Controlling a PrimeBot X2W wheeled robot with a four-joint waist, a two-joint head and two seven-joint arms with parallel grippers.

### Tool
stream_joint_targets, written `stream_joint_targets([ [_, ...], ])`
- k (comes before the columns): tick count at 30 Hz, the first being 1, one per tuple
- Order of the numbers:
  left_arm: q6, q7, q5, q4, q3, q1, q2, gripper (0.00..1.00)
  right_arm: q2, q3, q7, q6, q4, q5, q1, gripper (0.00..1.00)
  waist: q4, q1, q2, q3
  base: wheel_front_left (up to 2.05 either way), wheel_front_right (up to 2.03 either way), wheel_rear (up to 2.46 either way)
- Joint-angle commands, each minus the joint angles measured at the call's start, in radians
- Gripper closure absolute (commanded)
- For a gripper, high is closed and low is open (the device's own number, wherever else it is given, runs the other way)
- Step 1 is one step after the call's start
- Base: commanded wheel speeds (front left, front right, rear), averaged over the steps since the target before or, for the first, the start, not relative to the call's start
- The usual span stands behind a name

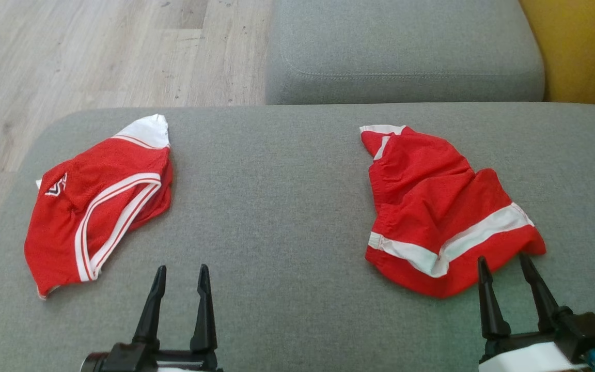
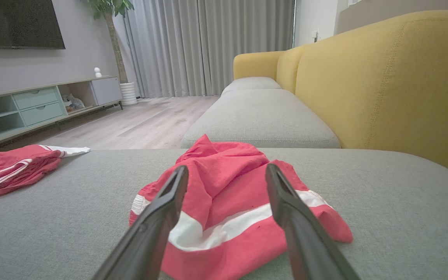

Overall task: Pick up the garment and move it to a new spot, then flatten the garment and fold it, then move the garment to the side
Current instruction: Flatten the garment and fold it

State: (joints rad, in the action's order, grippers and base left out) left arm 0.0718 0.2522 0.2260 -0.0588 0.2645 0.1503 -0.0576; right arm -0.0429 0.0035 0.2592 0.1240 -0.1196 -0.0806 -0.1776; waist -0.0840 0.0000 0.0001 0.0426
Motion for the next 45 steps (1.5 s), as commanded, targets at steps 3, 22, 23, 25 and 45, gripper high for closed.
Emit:
stream_joint_targets([
  [3,0.005,0.009,-0.014,0.025,-0.019,-0.029,0.007,0.00,-0.007,0.029,0.003,0.007,0.033,-0.004,0.021,0.00,0.001,0.0000,-0.0001,0.002,0.00,0.00,0.00],
  [22,-0.141,0.010,0.031,-0.134,0.119,-0.135,0.007,0.00,-0.007,0.077,0.003,0.007,0.047,0.015,0.034,0.00,0.147,0.0000,-0.0001,-0.055,0.00,0.00,0.00],
  [23,-0.153,0.010,0.038,-0.154,0.137,-0.156,0.007,0.00,-0.007,0.083,0.003,0.007,0.046,0.016,0.036,0.00,0.161,0.0000,-0.0001,-0.060,0.00,0.00,0.00],
  [25,-0.171,0.010,0.046,-0.204,0.172,-0.201,0.007,0.00,-0.007,0.095,0.003,0.007,0.046,0.017,0.043,0.00,0.191,0.0000,-0.0001,-0.073,0.00,0.00,0.00],
  [45,-0.202,0.010,0.283,-0.581,0.430,-0.613,-0.082,0.00,-0.007,0.132,0.003,0.007,0.069,0.007,0.135,0.00,0.403,0.0000,-0.0001,-0.249,0.00,0.00,0.00],
])
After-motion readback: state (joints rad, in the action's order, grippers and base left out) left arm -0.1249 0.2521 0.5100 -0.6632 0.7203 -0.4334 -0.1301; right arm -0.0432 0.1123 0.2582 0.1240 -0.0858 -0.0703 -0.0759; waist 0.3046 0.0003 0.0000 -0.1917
